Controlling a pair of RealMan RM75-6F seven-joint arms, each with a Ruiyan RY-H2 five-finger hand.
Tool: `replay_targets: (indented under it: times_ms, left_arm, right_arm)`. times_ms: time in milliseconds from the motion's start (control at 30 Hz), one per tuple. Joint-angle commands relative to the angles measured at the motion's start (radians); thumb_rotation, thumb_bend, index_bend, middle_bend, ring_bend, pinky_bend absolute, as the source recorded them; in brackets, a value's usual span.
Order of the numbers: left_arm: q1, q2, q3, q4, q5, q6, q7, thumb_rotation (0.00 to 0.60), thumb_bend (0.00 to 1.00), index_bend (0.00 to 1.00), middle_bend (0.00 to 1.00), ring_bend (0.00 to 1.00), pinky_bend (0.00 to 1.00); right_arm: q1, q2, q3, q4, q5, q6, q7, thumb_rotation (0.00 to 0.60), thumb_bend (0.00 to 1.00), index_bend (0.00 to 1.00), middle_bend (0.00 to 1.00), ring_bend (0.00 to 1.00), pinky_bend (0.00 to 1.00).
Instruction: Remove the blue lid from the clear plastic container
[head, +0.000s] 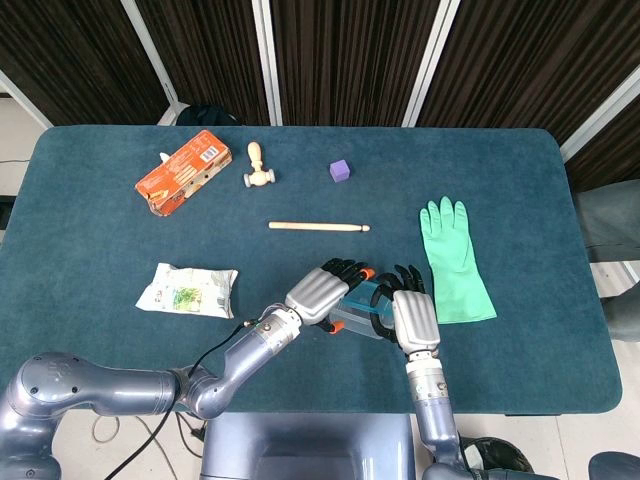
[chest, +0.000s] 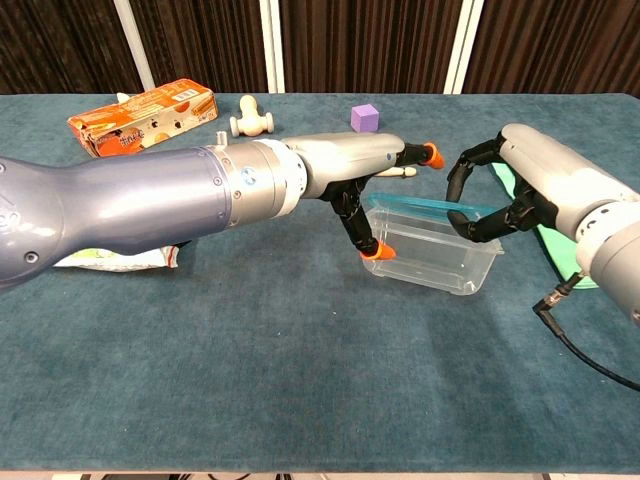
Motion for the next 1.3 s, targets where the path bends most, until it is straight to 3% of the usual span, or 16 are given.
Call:
replay_targets:
  times_ms: [33, 667, 1300]
  left_arm:
    - [0.004, 0.010, -0.010, -0.010, 0.009, 0.008, -0.008, 0.600, 0.21, 0.00, 0.00, 0.00, 0.08]
    - [0.018, 0.110, -0.057, -0.110, 0.021, 0.032, -0.017, 0.600, 0.18, 0.00, 0.00, 0.00, 0.08]
    - [0.032, 0.157, -0.046, -0.155, -0.010, 0.032, -0.018, 0.600, 0.16, 0.00, 0.00, 0.00, 0.08]
  right_arm:
    - [0.000, 0.000, -0.001, -0.002, -0.001, 0.003, -0.002, 0.600, 0.56, 0.67, 0.32, 0.12, 0.04]
    - [0.007, 0.022, 0.014, -0.042, -0.005, 0.022, -0.031, 0.600, 0.57, 0.69, 0.33, 0.12, 0.04]
    - [0.032, 0.017, 0.032, -0.024, -0.002, 0.019, -0.050, 0.600, 0.57, 0.69, 0.33, 0.12, 0.04]
